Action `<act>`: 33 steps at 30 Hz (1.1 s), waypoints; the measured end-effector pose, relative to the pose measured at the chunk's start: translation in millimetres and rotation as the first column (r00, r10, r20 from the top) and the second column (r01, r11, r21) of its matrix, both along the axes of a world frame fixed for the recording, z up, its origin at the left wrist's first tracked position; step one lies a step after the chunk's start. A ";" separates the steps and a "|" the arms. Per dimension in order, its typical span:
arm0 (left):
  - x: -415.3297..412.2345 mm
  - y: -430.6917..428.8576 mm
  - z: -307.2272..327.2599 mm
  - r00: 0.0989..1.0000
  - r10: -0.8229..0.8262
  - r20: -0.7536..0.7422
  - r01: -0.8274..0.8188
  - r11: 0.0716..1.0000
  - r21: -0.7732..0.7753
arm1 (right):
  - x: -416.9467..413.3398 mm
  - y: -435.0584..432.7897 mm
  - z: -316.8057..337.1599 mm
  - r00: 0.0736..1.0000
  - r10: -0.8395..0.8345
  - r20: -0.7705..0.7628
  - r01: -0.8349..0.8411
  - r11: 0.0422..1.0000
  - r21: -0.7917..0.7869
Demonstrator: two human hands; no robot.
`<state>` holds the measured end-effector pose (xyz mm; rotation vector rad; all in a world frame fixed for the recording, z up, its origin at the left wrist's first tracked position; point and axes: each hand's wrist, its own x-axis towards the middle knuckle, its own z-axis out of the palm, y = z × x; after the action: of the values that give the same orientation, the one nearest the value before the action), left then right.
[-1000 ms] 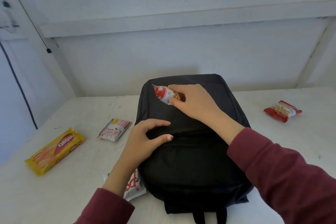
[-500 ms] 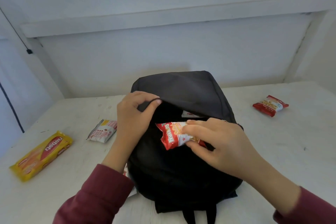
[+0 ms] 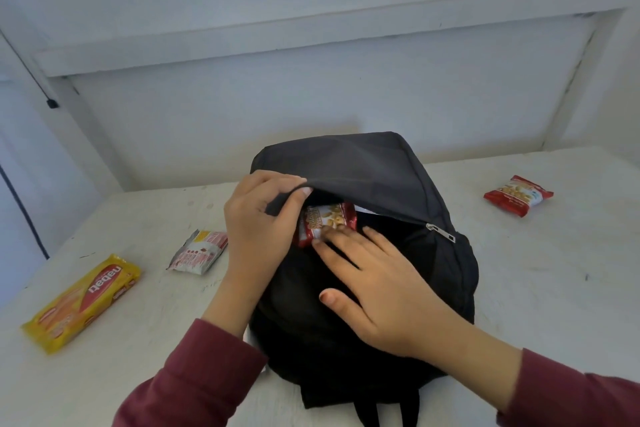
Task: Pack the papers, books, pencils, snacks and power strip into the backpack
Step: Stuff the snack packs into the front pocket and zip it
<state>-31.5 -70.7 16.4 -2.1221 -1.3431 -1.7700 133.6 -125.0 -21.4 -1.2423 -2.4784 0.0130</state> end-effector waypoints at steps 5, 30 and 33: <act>0.4 1.0 -0.8 1.000 -0.016 0.010 0.016 1.000 0.010 | -5.4 27.5 -4.7 0.997 -0.029 0.069 0.036 0.995 -0.094; 154.3 -46.3 -18.1 0.798 -0.600 0.051 0.570 0.726 -0.385 | 164.6 -41.0 -21.4 0.801 -0.350 -0.485 0.503 0.834 0.228; 197.4 -53.6 -30.7 0.754 -0.643 0.135 0.631 0.651 -0.422 | 212.4 -43.9 -32.0 0.695 -0.521 -0.495 0.679 0.702 0.214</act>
<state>165.9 -124.4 -14.3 -3.1897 -1.1431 -1.7114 346.0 -169.0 -53.4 -1.6283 -1.5151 -0.3453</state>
